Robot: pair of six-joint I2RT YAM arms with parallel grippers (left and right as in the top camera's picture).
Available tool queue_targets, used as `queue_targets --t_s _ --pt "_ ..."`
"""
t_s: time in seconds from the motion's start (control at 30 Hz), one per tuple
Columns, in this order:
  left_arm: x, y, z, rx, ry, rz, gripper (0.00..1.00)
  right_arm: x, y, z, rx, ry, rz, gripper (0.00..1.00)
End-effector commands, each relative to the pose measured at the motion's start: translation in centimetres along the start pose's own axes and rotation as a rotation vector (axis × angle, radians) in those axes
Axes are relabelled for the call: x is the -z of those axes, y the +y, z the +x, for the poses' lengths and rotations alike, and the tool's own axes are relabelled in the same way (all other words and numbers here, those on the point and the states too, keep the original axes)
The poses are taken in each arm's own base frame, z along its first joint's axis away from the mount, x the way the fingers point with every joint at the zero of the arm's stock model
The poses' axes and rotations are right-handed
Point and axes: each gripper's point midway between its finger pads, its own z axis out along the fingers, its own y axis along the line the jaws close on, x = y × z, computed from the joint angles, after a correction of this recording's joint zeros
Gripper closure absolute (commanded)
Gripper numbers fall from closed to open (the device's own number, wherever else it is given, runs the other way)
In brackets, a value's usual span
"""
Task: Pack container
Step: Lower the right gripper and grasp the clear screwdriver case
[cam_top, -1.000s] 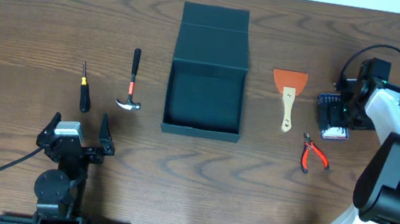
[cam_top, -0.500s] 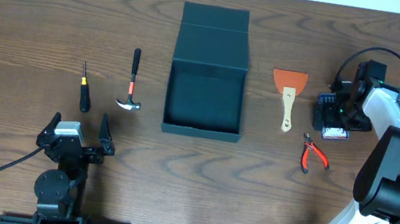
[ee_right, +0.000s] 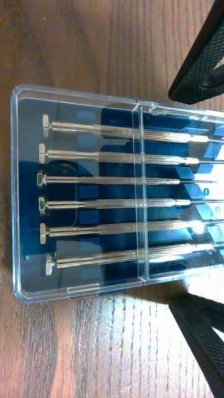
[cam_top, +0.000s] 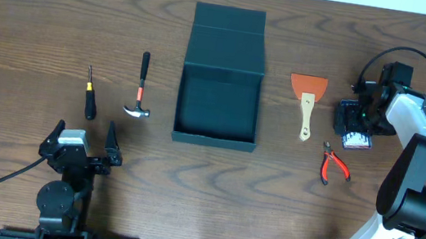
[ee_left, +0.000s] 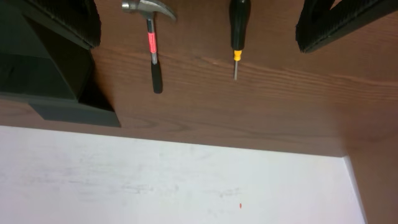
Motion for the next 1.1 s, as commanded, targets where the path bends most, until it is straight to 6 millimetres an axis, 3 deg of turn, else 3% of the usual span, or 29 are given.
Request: queue_targets --t_s 0.0,0.13,0.57,0.83,1.07 --pt "-0.1 0.2 1.7 -0.019 0.047 -0.007 0.02 -2.0 0.2 1.1 -0.022 0.054 -0.014 0.01" --pt "-0.1 0.2 1.7 -0.019 0.047 -0.007 0.01 -3.1 0.4 1.7 -0.036 0.084 -0.021 0.01" --pt "-0.1 0.2 1.7 -0.019 0.047 -0.007 0.01 -3.1 -0.2 2.3 -0.048 0.110 0.005 0.01" --pt "-0.1 0.1 1.7 -0.019 0.047 -0.007 0.02 -3.1 -0.9 2.8 -0.069 0.119 0.005 0.17" --pt "-0.1 0.2 1.7 -0.019 0.047 -0.007 0.01 -3.1 -1.0 2.8 -0.031 0.120 0.002 0.11"
